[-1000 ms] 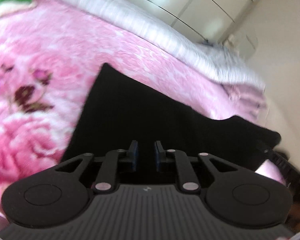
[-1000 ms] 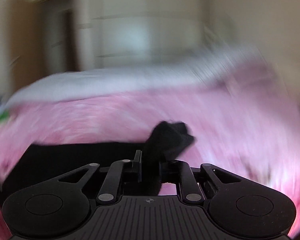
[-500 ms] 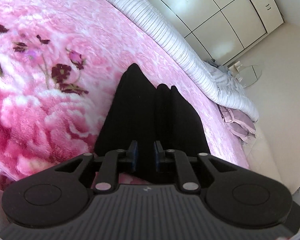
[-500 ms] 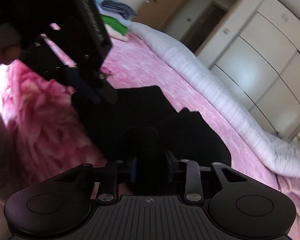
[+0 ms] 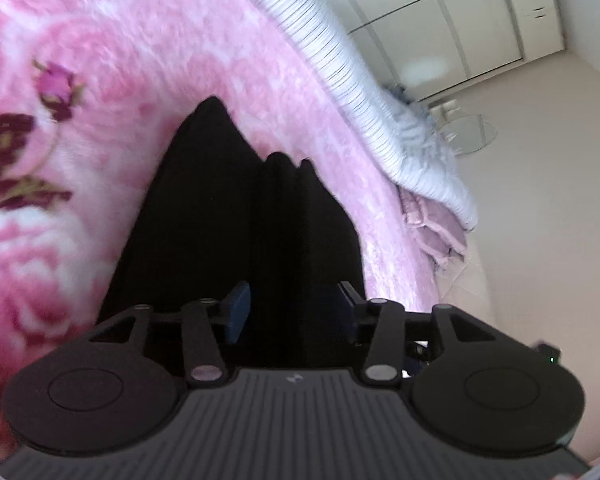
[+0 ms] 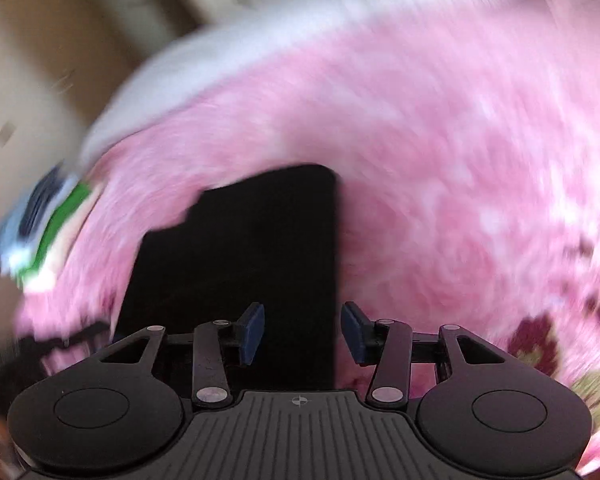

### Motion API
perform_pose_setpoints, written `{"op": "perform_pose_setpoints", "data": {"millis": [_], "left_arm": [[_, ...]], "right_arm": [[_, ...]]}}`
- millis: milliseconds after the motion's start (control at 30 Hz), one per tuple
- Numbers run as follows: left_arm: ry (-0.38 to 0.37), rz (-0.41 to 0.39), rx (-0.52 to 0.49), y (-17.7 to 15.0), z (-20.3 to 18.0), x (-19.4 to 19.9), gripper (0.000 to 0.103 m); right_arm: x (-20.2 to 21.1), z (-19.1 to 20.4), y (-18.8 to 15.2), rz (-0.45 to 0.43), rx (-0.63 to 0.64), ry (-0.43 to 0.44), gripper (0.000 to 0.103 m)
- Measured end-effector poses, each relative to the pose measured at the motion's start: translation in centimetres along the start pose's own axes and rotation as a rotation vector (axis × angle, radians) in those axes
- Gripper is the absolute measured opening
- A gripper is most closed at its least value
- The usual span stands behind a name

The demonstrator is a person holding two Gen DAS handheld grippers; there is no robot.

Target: Fold clothes

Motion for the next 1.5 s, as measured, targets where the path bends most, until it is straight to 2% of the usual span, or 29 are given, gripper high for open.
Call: {"op": "perform_pose_setpoints", "data": {"millis": [167, 267, 400, 433, 467, 500, 567, 633, 733, 867, 967, 1100, 1333, 1500], "left_arm": [[-0.005, 0.096, 0.025, 2.2, 0.2, -3.9, 0.045], [-0.042, 0.138, 0.056, 3.3, 0.4, -6.0, 0.053], [-0.068, 0.146, 0.066, 4.1, 0.6, -7.7, 0.051], [-0.069, 0.148, 0.053, 4.1, 0.6, -7.9, 0.045], [-0.066, 0.15, 0.034, 4.0, 0.6, -8.0, 0.027], [-0.063, 0.152, 0.014, 4.0, 0.5, -8.0, 0.018], [-0.074, 0.136, -0.023, 4.0, 0.3, -7.6, 0.015], [-0.091, 0.109, -0.065, 4.2, -0.3, -6.5, 0.014], [-0.099, 0.065, -0.114, 4.8, -1.3, -4.4, 0.013], [-0.059, 0.014, -0.163, 6.1, -1.6, -1.6, 0.013], [-0.001, -0.017, -0.151, 6.9, -0.1, -0.2, 0.013], [0.004, -0.001, -0.089, 6.7, 2.2, -0.3, 0.013], [-0.077, 0.012, -0.087, 6.8, 2.1, -1.4, 0.013], [-0.051, 0.003, -0.086, 6.9, 2.9, -1.5, 0.013]], "right_arm": [[-4.0, -0.8, 4.9, 0.147, 0.058, -0.158, 0.047], [-5.2, -1.4, 4.5, 0.208, 0.137, -0.24, 0.046], [-6.8, -0.5, 3.9, 0.243, 0.216, -0.291, 0.046], [-6.9, -0.6, 3.8, 0.247, 0.217, -0.282, 0.044], [-7.0, -0.8, 3.8, 0.25, 0.216, -0.271, 0.043], [-7.1, -0.9, 3.8, 0.253, 0.216, -0.26, 0.038], [-7.0, -0.9, 3.6, 0.26, 0.213, -0.234, 0.029], [-6.6, -0.2, 3.4, 0.263, 0.23, -0.221, 0.023], [-6.2, 1.4, 3.1, 0.256, 0.262, -0.2, 0.02], [-5.5, 3.7, 3.1, 0.234, 0.292, -0.142, 0.02], [-5.2, 5.6, 2.9, 0.227, 0.314, -0.085, 0.02], [-5.7, 7.4, 2.3, 0.226, 0.351, -0.064, 0.02], [-5.6, 7.4, 1.8, 0.216, 0.397, -0.093, 0.02], [-5.4, 6.6, 2.0, 0.21, 0.37, -0.087, 0.021]]}}
Point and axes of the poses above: each gripper's, at about its wrist camera, not at the fingertips, and x roughly against the way its jaws point, z to its left, y to its top, the point moved 3 cm from there along -x, roughly the way its jaws point, and after that the axes turned 1 degree about -y, right-handed, at the moved point
